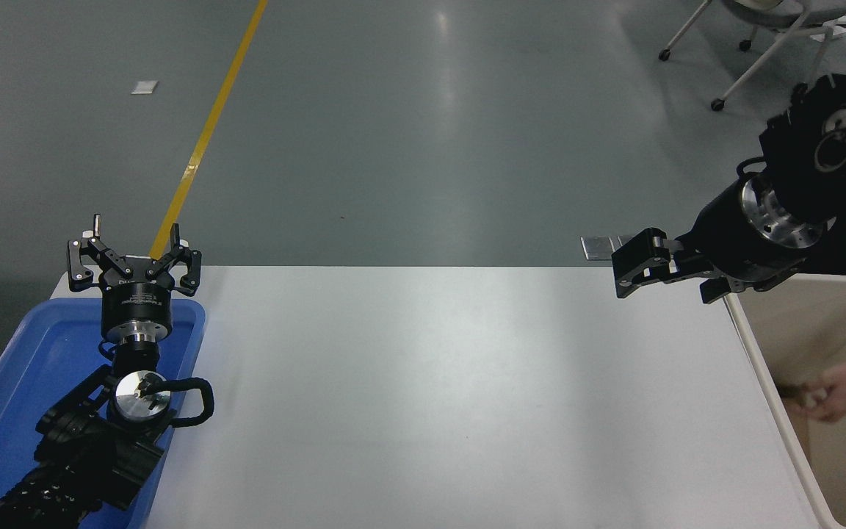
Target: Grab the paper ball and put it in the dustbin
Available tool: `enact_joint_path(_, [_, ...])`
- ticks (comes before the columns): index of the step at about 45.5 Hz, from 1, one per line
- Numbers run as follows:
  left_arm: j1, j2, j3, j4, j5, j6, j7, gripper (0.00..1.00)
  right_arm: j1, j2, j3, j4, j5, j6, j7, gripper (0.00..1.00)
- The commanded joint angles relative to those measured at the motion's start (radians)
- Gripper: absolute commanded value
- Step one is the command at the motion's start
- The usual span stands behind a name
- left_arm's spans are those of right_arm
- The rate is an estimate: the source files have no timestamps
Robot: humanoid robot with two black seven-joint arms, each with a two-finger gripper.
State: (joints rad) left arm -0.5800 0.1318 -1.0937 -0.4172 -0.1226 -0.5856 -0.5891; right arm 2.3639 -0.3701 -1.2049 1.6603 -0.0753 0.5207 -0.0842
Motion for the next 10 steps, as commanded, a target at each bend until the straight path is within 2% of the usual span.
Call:
enact_joint_path(1, [0.000,0.000,0.000,0.000,0.000,0.000,0.000,0.99,0.025,0.033,-0.062,0.024,0.043,0.013,0.000,1.00])
enact_joint_path(10, [0.000,0.002,0.000,0.000,0.000,0.000,0.000,0.99,0.018,0.011,-0.117,0.024,0.043,0.013,0.001,1.00])
